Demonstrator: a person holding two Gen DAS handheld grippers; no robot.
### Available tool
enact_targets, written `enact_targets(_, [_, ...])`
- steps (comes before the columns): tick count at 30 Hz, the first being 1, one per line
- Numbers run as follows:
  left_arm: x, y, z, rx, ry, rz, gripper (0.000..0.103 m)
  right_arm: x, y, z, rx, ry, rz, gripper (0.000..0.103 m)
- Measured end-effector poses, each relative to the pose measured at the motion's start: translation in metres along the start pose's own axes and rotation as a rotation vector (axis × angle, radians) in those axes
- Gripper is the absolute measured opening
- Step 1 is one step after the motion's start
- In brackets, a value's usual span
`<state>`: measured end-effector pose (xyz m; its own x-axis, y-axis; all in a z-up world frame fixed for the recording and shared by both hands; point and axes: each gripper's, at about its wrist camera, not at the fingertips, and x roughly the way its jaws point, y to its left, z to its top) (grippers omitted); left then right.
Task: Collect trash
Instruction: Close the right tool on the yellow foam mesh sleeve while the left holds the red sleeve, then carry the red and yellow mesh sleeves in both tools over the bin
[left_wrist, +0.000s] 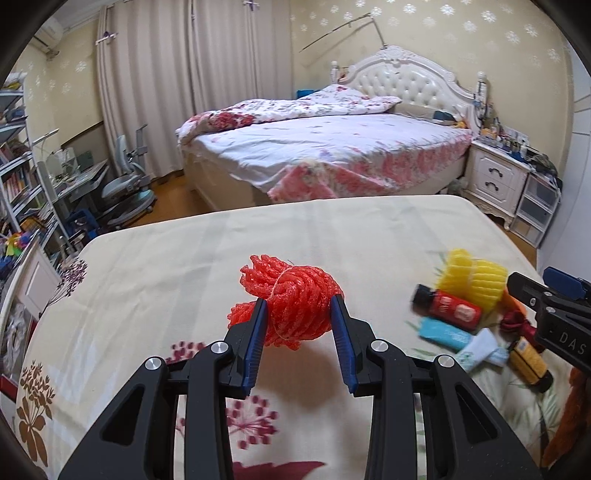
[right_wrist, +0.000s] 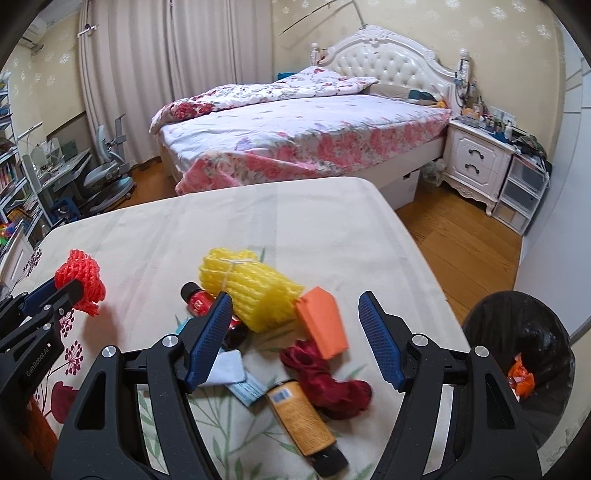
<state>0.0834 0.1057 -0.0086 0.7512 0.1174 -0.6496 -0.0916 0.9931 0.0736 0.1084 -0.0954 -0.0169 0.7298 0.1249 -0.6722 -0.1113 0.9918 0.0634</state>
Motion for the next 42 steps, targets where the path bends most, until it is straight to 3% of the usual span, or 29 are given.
enact_targets(11, [0.015, 0.045, -0.005, -0.079, 0.037, 0.067, 0.036, 0.028, 0.029, 0.012, -0.072, 0.046, 0.003, 0.068])
enact_targets(17, [0.015, 0.047, -0.006, -0.073, 0.031, 0.058, 0.036, 0.043, 0.031, 0.006, -0.093, 0.105, -0.008, 0.048])
enact_targets(24, [0.014, 0.046, -0.007, -0.071, 0.025, 0.058, 0.036, 0.035, 0.030, 0.005, -0.090, 0.079, -0.006, 0.032])
enact_targets(29, [0.013, 0.045, -0.006, -0.073, 0.025, 0.057, 0.036, 0.032, 0.029, 0.008, -0.081, 0.061, -0.002, 0.027])
enact_targets(42, [-0.018, 0.017, -0.002, -0.050, -0.033, 0.002, 0.036, -0.014, 0.008, 0.012, -0.024, -0.023, -0.005, 0.025])
